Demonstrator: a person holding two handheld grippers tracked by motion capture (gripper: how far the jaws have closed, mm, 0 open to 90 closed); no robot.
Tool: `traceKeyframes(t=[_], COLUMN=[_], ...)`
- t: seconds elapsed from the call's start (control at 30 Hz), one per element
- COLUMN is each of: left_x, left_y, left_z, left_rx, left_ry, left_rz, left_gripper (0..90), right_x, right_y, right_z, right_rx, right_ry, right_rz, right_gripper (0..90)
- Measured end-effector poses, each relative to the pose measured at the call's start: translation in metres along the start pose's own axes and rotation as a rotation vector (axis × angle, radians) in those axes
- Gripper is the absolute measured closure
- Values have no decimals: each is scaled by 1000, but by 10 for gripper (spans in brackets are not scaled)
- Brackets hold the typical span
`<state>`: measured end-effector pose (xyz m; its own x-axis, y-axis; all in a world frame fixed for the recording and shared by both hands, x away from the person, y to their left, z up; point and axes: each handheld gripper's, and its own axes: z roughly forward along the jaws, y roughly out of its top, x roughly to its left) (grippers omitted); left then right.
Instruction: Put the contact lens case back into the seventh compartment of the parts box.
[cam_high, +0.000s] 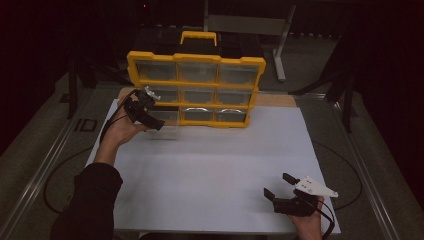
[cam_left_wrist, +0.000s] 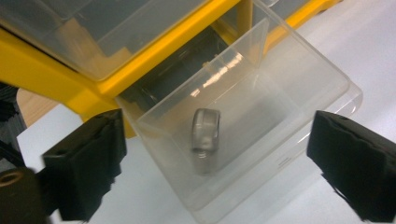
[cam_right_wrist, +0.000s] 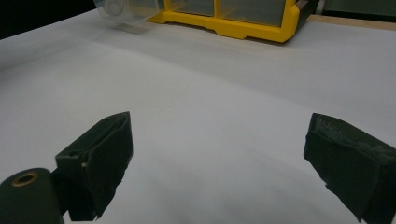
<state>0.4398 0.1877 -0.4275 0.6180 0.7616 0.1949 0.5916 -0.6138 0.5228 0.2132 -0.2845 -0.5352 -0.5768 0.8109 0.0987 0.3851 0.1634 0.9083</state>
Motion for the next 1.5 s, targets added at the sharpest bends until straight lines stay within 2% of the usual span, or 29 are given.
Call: traceKeyframes(t=[0.07, 0.27, 0.4, 0.5, 0.53, 0.6, 0.67, 0.7, 0.73, 0.77, 0.8, 0.83, 0.87, 0.9, 0.97, 1.0, 1.03, 1.1, 1.17, 1.23, 1.27, 1.3, 1.4, 1.5], left_x=[1, 1, -3, -8, -8, -13, -15, -20, -20, -26, -26, -31, -31, -35, -40, -40, -46, -53, -60, -62, -67, -67, -72, -79], left_y=[0, -4, -10, -23, -23, -36, -41, -51, -51, -62, -62, -73, -73, -84, -94, -94, -107, -119, -132, -138, -149, -149, -166, -183], left_z=[-2, -14, -26, -35, -35, -39, -40, -41, -41, -40, -40, -38, -38, -38, -39, -39, -40, -39, -39, -39, -40, -40, -39, -39], left_rx=[1, -39, -76, -126, -126, -164, -174, -196, -196, -209, -209, -220, -220, -240, -266, -266, -309, -349, -377, -385, -413, -413, -462, -502], left_ry=[-9, -7, -1, 6, 6, 4, 4, 9, 9, 5, 5, 6, 6, 4, -2, -2, -1, 6, 2, 0, 3, 3, -20, -17], left_rz=[0, -3, 5, 4, 4, -6, -6, -8, -8, -10, -10, -10, -10, -22, -39, -39, -61, -76, -86, -87, -104, -104, -155, -169], left_gripper=[2, 2, 2, 2, 2, 2, 2, 2, 2, 2, 2, 2, 2, 2, 1, 1, 1, 1, 1, 1, 1, 1, 1, 2], right_x=[0, 0, 0, 1, 1, 1, 1, 1, 1, 1, 1, 1, 1, 2, 2, 2, 2, 2, 3, 3, 4, 6, 6, 6], right_y=[0, 0, 0, 0, 0, 0, 0, 0, 0, 0, 0, 0, 0, 0, 0, 0, 0, 0, 0, 1, 1, 2, 3, 4], right_z=[0, 0, 0, 0, 0, 0, 0, 0, 0, 0, 0, 0, 0, 0, 0, 0, 0, 0, 1, 1, 3, 4, 5, 6], right_rx=[0, 0, 0, 0, 1, 2, 1, 2, 2, 0, 0, -2, -2, -3, -1, -1, -4, -6, -9, -10, -9, -9, -10, -20], right_ry=[0, 0, 2, 0, 0, 0, 0, 0, 0, -1, -1, 1, 1, 1, 1, 1, 2, 2, 2, 6, 9, 12, 14, 11], right_rz=[0, 0, 1, 0, 1, 2, 1, 1, 1, 1, 1, 0, 0, -1, -2, -2, -4, -6, -5, -6, -15, -13, -18, -23], right_gripper=[81, 80, 80, 80, 80, 80, 80, 80, 80, 80, 80, 80, 80, 80, 80, 80, 80, 80, 80, 80, 81, 80, 80, 80])
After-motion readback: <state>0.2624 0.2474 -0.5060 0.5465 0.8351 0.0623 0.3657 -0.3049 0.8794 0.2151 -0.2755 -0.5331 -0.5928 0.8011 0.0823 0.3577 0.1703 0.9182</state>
